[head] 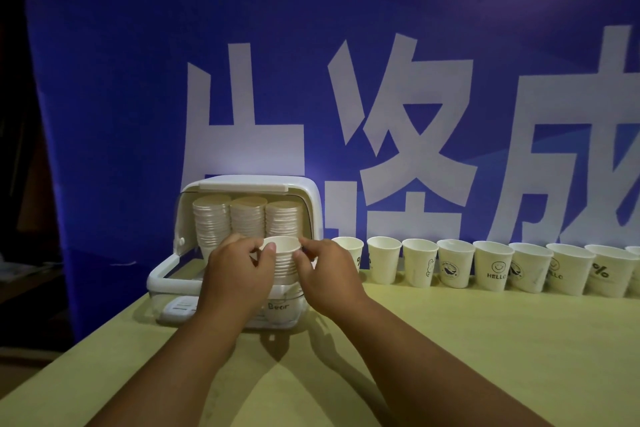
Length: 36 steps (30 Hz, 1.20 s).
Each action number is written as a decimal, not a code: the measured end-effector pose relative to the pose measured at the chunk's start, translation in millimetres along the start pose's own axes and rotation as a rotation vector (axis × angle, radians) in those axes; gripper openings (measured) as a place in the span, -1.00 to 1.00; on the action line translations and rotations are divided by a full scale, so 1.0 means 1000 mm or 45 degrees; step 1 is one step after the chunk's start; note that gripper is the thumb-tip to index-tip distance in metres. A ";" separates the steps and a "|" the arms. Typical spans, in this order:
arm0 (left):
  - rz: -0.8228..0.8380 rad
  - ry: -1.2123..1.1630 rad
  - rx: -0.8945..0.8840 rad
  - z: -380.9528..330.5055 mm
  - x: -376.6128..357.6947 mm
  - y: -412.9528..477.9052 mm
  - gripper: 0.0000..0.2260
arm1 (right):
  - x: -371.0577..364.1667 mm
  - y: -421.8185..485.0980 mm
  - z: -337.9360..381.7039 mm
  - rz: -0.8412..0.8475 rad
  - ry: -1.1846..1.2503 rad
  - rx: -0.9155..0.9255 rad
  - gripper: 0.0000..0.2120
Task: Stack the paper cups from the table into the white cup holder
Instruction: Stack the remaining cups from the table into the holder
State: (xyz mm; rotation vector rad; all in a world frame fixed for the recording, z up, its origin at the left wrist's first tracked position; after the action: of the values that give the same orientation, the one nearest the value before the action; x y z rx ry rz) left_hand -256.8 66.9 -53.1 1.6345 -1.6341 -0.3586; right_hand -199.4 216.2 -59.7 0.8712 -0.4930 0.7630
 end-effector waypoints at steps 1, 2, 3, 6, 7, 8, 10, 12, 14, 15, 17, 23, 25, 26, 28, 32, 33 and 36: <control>0.002 0.003 0.002 0.000 -0.001 0.000 -0.74 | -0.001 0.000 -0.001 0.005 0.020 -0.003 -0.60; 0.000 0.011 0.005 -0.001 -0.001 0.000 -0.73 | -0.001 0.000 -0.001 0.016 0.040 -0.010 -0.60; 0.000 0.026 0.009 -0.002 -0.001 0.000 -0.72 | 0.001 0.000 -0.002 0.026 0.054 -0.011 -0.59; -0.061 0.075 -0.050 -0.013 0.003 -0.003 -0.78 | 0.010 -0.002 -0.005 0.041 0.063 -0.015 -0.61; -0.093 0.082 -0.114 -0.020 0.004 -0.005 -0.84 | 0.015 -0.002 -0.008 0.044 0.072 -0.028 -0.65; -0.108 0.085 -0.180 -0.030 0.004 -0.008 -0.91 | 0.020 -0.002 -0.010 0.044 0.077 -0.040 -0.72; -0.064 0.075 -0.253 -0.049 -0.007 -0.012 -0.90 | 0.029 0.002 -0.017 0.020 0.075 -0.059 -0.85; 0.021 0.039 -0.255 -0.064 -0.026 -0.017 -0.83 | 0.038 0.008 -0.027 -0.014 0.056 -0.090 -0.88; 0.121 0.007 -0.210 -0.075 -0.050 -0.019 -0.84 | 0.046 0.014 -0.040 -0.037 0.006 -0.129 -0.86; 0.184 0.020 -0.160 -0.077 -0.063 -0.018 -0.85 | 0.050 0.017 -0.047 -0.046 -0.021 -0.155 -0.86; 0.290 0.064 -0.002 -0.078 -0.090 -0.016 -0.89 | 0.059 0.023 -0.067 -0.067 -0.079 -0.224 -0.89; 0.460 -0.061 0.265 -0.063 -0.148 -0.021 -0.49 | 0.067 0.027 -0.123 0.025 -0.287 -0.370 -0.53; 0.476 -0.070 0.236 -0.053 -0.162 -0.021 -0.38 | 0.063 0.025 -0.134 0.076 -0.313 -0.341 -0.31; 0.499 -0.041 0.220 -0.049 -0.168 -0.021 -0.34 | 0.059 0.024 -0.138 0.110 -0.328 -0.335 -0.25; 0.538 0.035 0.200 -0.041 -0.179 -0.023 -0.33 | 0.048 0.025 -0.148 0.152 -0.371 -0.311 -0.21; 0.496 0.156 0.166 -0.032 -0.184 -0.017 -0.57 | 0.046 0.029 -0.157 -0.013 -0.379 -0.285 -0.51; 0.482 0.190 0.166 -0.032 -0.184 -0.017 -0.65 | 0.047 0.029 -0.156 -0.063 -0.397 -0.274 -0.63; 0.424 0.228 0.192 -0.038 -0.182 -0.019 -0.71 | 0.053 0.029 -0.151 -0.150 -0.405 -0.280 -0.81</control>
State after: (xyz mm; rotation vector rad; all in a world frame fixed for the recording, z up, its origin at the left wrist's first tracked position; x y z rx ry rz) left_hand -241.1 247.2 -99.8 1.4208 -1.7890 0.0796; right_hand -175.4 372.6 -95.2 0.8107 -0.7849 0.4525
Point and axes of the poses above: each hand's wrist, its own y-axis towards the middle knuckle, its own x-axis out of the back of the hand, z = x × y, the point moved 6 cm from there along y, towards the middle knuckle, and after that the axes turned 11 degrees about -y, right-handed, at the moved point
